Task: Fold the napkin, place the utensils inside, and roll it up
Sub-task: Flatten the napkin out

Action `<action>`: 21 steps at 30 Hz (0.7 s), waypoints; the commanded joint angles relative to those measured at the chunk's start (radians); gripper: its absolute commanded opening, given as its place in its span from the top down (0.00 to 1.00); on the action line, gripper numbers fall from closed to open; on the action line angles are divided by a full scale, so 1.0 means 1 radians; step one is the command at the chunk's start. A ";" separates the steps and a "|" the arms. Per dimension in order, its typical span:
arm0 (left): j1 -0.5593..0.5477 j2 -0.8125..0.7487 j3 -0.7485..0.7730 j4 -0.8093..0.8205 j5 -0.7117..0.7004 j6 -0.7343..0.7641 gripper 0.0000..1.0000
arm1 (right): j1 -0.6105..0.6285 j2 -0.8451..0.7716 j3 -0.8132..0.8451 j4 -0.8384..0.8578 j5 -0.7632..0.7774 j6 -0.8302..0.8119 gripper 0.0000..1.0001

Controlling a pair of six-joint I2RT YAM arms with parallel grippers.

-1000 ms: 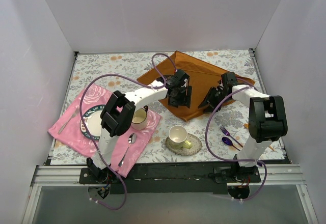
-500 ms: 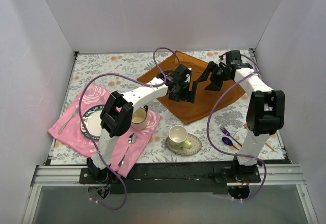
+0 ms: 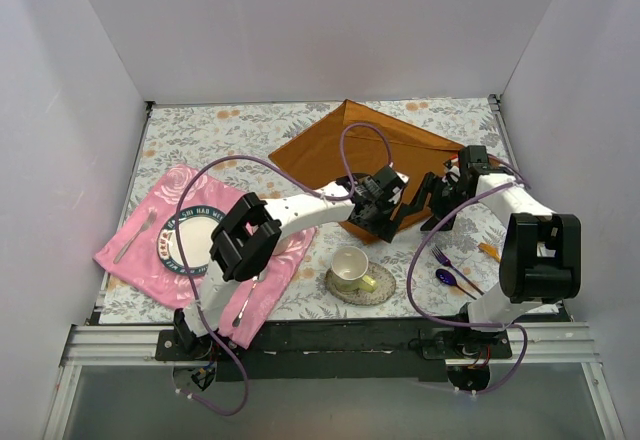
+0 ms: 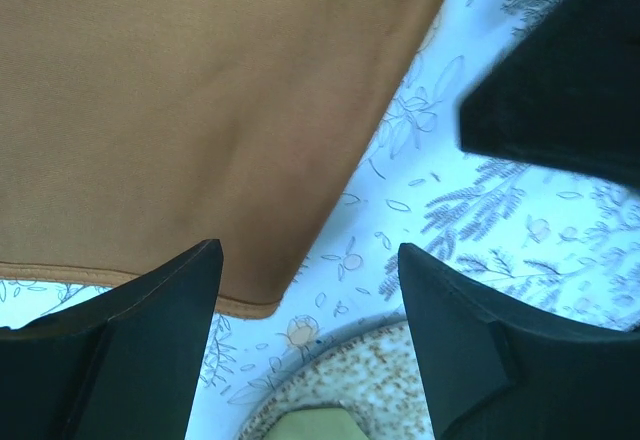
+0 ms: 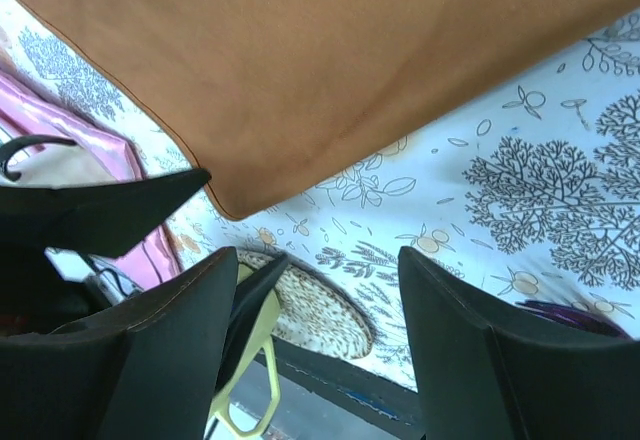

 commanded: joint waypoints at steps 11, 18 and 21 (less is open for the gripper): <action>-0.037 0.020 -0.065 0.097 -0.259 0.090 0.56 | 0.002 -0.098 -0.101 0.056 -0.067 0.019 0.29; -0.034 0.022 0.043 0.053 -0.245 0.059 0.88 | 0.000 -0.070 -0.120 0.112 -0.075 0.028 0.35; -0.016 0.030 0.093 0.021 -0.247 0.027 0.89 | 0.003 -0.035 -0.108 0.131 -0.087 0.042 0.41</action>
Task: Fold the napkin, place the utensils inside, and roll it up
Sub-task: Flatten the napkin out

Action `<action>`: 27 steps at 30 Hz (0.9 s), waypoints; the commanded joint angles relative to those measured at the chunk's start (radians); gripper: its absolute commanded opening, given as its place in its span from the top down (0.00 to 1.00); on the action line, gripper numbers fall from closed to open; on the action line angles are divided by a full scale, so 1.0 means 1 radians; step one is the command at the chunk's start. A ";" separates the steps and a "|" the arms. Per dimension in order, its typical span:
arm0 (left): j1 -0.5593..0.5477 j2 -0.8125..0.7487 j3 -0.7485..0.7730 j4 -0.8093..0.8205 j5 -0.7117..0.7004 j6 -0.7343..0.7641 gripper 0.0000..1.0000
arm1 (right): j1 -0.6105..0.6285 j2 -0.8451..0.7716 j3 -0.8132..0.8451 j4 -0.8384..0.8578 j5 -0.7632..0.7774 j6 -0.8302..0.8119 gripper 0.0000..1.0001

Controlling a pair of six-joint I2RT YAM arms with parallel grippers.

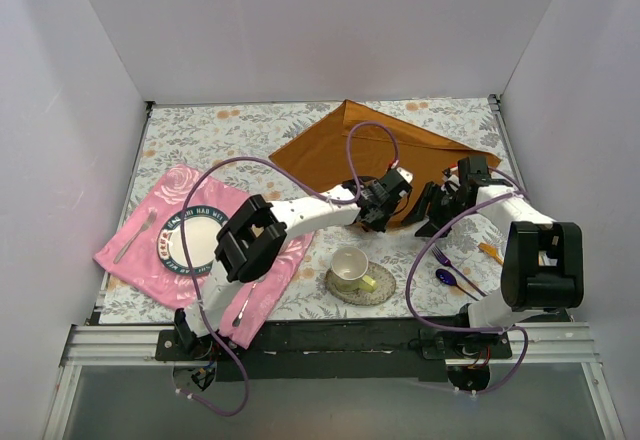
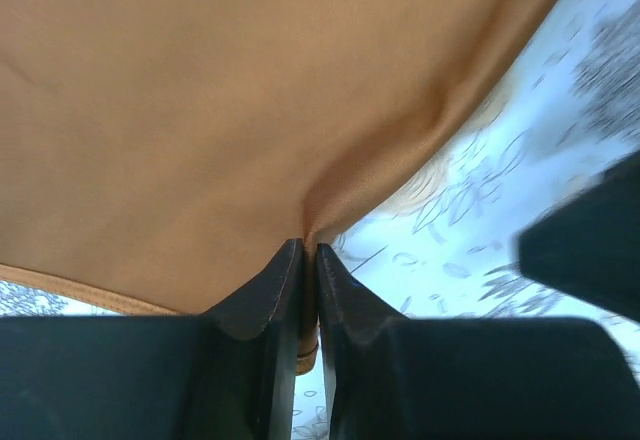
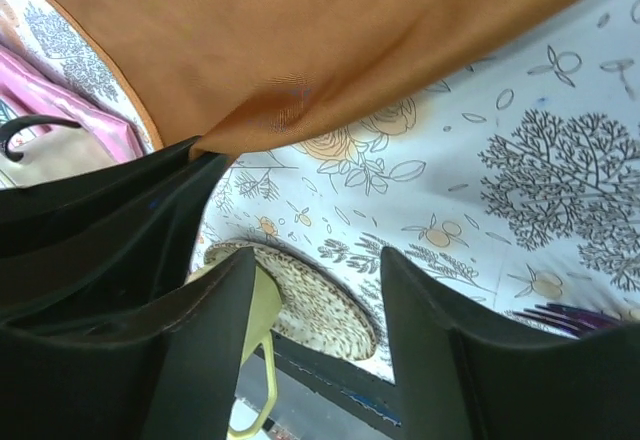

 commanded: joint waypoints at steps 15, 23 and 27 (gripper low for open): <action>0.162 0.067 0.154 0.016 -0.002 -0.044 1.00 | 0.112 0.169 0.078 0.236 -0.078 0.193 0.58; 0.203 0.098 0.196 0.039 0.036 -0.031 1.00 | 0.149 0.224 0.084 0.324 -0.051 0.289 0.52; 0.208 0.104 0.208 0.044 0.059 -0.025 0.95 | 0.169 0.279 0.128 0.344 -0.036 0.303 0.49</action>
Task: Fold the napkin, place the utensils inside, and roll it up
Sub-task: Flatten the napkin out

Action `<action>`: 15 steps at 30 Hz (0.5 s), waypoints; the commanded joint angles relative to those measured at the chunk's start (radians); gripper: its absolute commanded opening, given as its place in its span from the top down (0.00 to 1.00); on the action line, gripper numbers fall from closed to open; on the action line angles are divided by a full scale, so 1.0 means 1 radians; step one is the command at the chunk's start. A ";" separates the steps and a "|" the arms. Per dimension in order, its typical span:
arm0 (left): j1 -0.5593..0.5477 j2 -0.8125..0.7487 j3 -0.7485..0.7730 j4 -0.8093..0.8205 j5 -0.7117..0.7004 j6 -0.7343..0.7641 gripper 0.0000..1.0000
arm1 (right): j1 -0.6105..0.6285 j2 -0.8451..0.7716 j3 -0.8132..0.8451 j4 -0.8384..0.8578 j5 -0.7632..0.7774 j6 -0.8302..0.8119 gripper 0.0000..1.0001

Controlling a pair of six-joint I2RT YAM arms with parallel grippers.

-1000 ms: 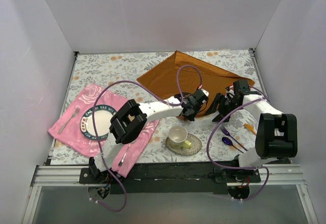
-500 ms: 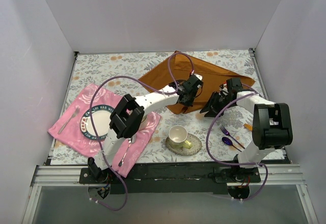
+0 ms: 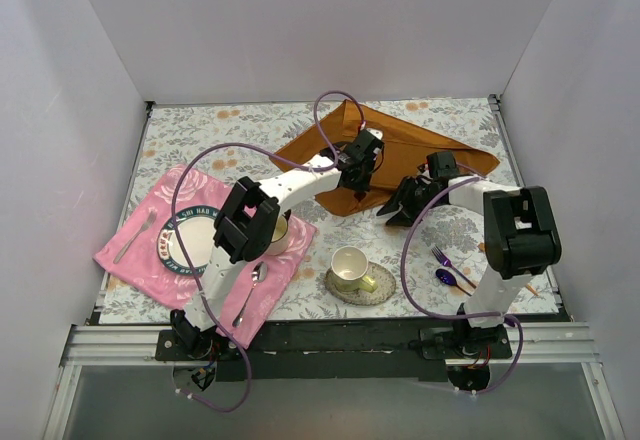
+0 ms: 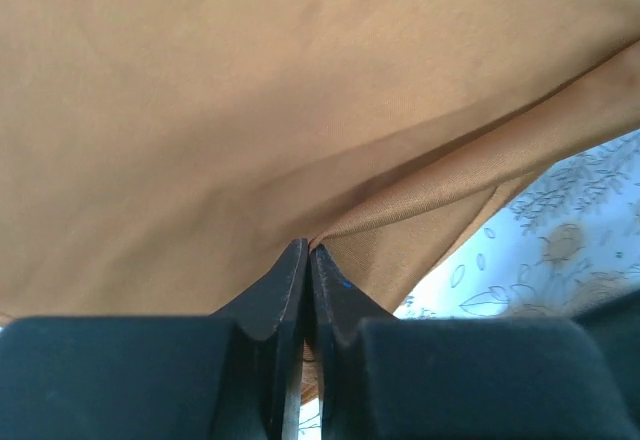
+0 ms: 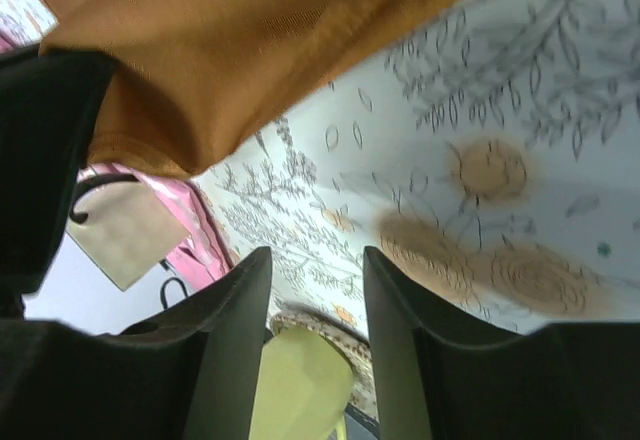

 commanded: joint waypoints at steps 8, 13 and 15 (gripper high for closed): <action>0.012 -0.025 0.031 0.005 0.021 -0.013 0.60 | 0.029 0.103 0.099 0.085 0.029 0.151 0.45; 0.039 -0.062 0.034 -0.001 0.017 -0.048 0.55 | 0.041 0.094 0.086 0.091 0.079 0.253 0.48; 0.044 -0.074 0.037 0.001 0.019 -0.054 0.54 | 0.046 0.100 0.096 0.081 0.106 0.263 0.48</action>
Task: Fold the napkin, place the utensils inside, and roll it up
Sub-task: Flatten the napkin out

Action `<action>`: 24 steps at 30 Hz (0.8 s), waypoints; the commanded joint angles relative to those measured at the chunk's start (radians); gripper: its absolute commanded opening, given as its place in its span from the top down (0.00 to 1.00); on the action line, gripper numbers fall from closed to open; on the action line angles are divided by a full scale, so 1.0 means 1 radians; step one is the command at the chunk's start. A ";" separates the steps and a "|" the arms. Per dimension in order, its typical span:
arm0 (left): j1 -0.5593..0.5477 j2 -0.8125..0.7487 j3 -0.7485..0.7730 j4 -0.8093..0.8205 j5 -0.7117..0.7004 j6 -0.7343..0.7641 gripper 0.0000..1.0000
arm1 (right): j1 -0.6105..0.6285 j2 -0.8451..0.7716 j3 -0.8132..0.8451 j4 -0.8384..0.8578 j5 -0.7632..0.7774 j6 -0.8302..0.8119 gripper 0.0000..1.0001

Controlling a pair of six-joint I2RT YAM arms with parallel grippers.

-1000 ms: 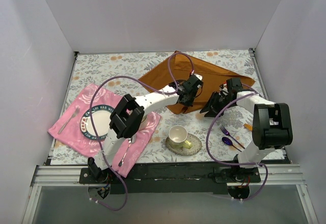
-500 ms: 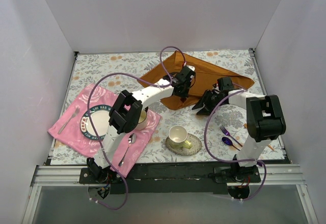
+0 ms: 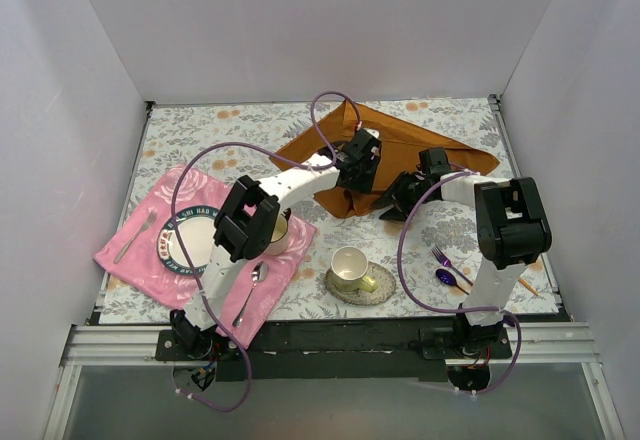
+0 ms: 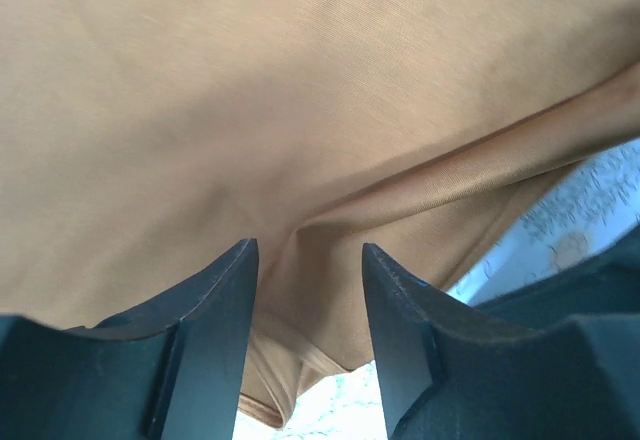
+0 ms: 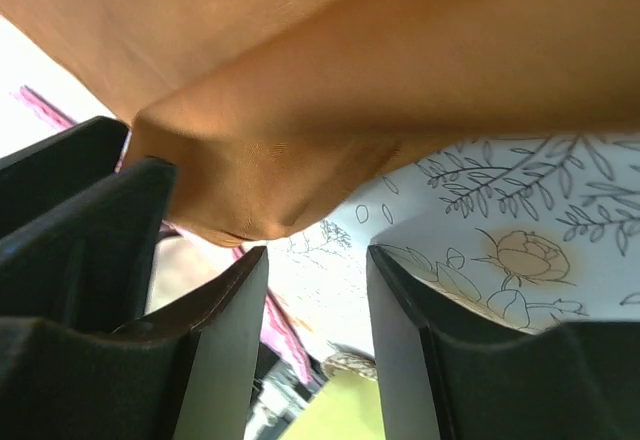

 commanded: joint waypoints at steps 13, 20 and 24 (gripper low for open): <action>0.048 -0.133 -0.014 0.000 -0.015 -0.039 0.51 | 0.034 0.038 0.061 -0.013 0.088 0.108 0.58; 0.058 -0.162 -0.062 0.005 -0.010 -0.043 0.50 | 0.034 0.060 0.094 -0.026 0.082 0.085 0.69; 0.066 -0.184 -0.089 0.012 -0.007 -0.046 0.49 | 0.034 0.049 0.101 -0.029 0.088 0.071 0.74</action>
